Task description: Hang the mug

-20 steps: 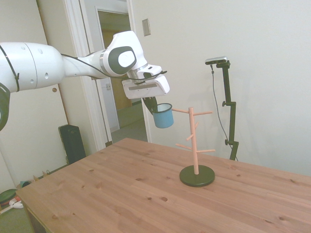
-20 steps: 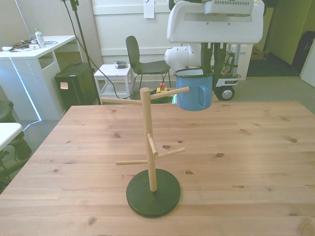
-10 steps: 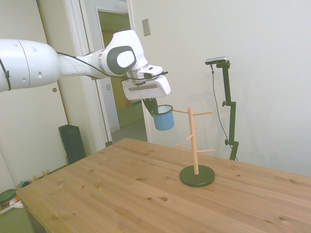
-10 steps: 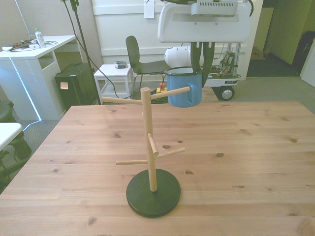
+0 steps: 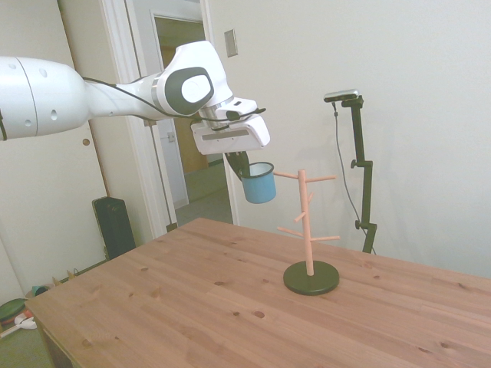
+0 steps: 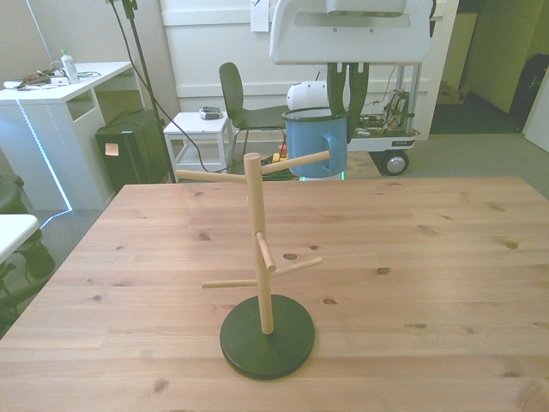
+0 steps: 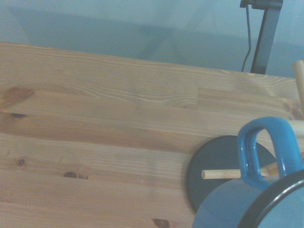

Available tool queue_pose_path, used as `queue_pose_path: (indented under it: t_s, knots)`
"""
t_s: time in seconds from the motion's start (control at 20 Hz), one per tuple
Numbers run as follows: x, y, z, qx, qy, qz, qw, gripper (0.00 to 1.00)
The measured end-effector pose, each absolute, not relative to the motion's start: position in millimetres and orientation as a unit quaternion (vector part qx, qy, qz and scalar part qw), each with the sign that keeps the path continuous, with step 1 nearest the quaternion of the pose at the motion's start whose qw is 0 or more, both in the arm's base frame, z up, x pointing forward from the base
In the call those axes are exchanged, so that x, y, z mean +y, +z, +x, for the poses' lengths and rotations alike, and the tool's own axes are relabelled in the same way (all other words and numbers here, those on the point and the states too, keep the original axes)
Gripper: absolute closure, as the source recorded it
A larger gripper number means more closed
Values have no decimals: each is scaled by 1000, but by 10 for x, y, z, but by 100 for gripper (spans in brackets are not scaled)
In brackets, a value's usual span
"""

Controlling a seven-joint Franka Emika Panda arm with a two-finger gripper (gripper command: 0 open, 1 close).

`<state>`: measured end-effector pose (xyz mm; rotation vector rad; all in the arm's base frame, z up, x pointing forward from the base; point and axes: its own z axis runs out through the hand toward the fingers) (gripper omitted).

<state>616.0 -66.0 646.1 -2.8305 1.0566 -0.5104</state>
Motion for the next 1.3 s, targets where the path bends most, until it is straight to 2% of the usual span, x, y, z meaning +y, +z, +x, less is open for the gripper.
queue_pose_path:
  t_s: [1.3]
  knots:
    - [-823,6498,6075,349,-166,-921,47,100]
